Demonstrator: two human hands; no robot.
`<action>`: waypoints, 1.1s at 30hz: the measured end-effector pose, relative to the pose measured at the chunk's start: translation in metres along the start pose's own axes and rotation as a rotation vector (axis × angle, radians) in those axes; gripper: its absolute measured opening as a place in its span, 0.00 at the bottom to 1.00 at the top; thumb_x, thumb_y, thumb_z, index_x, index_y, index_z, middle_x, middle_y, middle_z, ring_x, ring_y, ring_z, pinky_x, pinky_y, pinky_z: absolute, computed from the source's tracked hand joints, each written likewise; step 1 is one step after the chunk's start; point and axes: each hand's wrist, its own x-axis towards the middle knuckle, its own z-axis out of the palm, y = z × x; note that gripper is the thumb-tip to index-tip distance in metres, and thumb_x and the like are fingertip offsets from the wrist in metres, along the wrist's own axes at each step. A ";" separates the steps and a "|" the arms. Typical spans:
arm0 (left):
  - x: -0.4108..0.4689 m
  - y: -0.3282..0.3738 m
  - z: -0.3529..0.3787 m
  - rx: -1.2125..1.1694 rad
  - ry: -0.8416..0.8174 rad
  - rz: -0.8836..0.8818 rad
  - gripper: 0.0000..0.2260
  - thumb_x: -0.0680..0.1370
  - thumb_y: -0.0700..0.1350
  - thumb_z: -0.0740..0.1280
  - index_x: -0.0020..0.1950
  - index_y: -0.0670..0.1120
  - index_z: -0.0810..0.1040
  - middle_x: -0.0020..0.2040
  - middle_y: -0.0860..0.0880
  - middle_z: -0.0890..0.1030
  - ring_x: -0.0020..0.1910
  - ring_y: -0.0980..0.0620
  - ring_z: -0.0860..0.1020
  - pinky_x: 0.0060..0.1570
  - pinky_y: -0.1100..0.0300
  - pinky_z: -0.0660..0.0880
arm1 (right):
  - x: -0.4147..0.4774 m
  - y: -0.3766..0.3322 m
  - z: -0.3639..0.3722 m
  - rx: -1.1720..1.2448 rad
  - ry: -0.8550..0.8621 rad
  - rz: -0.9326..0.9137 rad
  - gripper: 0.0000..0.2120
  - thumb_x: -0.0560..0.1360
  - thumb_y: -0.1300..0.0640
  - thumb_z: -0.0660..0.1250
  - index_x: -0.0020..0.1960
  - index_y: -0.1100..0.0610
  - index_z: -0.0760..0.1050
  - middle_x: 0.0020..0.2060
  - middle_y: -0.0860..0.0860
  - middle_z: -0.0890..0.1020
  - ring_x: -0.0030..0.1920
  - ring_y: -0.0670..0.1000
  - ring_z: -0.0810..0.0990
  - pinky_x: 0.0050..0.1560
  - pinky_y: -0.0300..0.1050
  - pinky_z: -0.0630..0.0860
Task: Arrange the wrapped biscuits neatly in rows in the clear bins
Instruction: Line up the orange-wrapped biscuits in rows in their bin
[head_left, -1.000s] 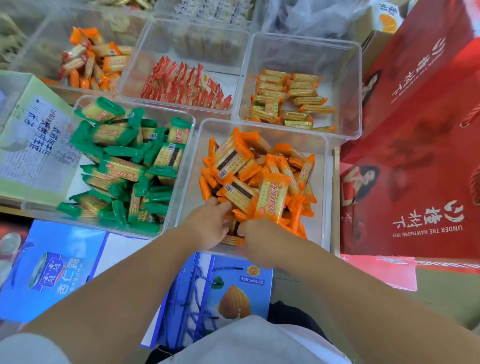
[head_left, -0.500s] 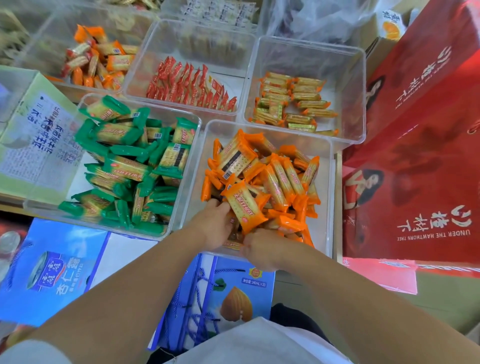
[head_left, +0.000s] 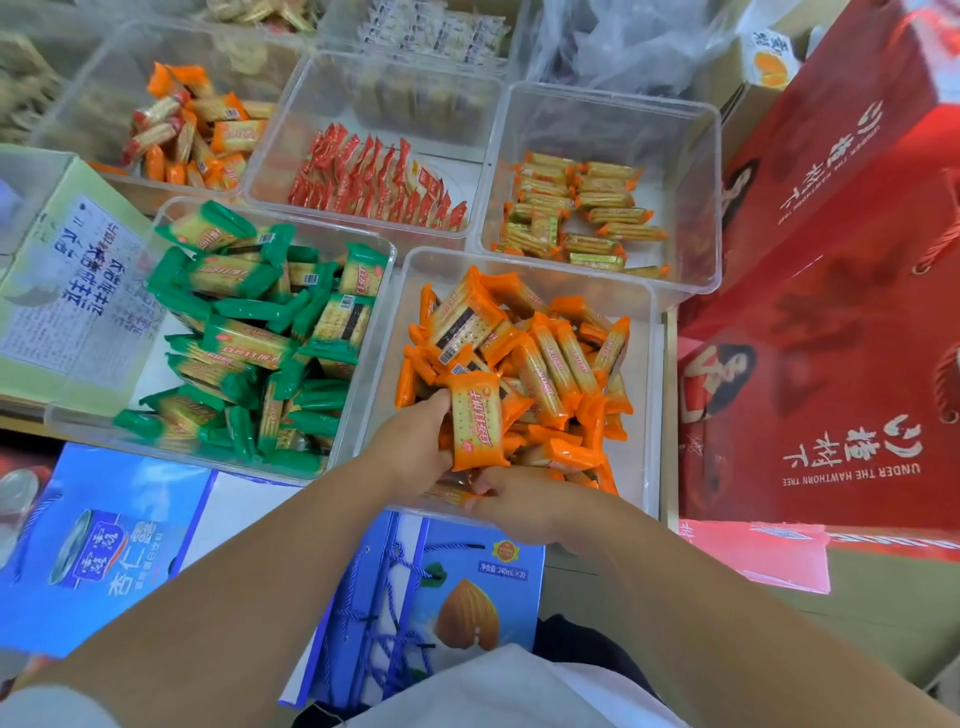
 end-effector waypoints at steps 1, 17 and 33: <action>-0.002 -0.001 -0.002 -0.012 -0.013 0.043 0.26 0.76 0.45 0.74 0.71 0.55 0.69 0.63 0.52 0.79 0.61 0.48 0.78 0.59 0.49 0.78 | 0.000 0.001 0.000 0.004 0.000 -0.007 0.21 0.83 0.44 0.56 0.69 0.56 0.71 0.62 0.57 0.76 0.60 0.59 0.76 0.56 0.54 0.75; -0.025 -0.002 -0.009 0.174 -0.209 0.000 0.17 0.80 0.42 0.63 0.67 0.56 0.75 0.57 0.48 0.71 0.52 0.46 0.75 0.54 0.50 0.74 | 0.016 -0.015 0.012 0.709 0.189 -0.082 0.22 0.77 0.65 0.63 0.69 0.50 0.72 0.59 0.52 0.82 0.58 0.57 0.81 0.60 0.60 0.79; -0.028 0.005 0.005 0.415 -0.144 -0.002 0.22 0.80 0.47 0.64 0.75 0.52 0.69 0.68 0.45 0.67 0.64 0.43 0.68 0.65 0.48 0.71 | 0.021 -0.018 -0.008 0.568 0.433 -0.035 0.19 0.77 0.41 0.68 0.44 0.57 0.78 0.33 0.55 0.85 0.34 0.54 0.86 0.36 0.52 0.84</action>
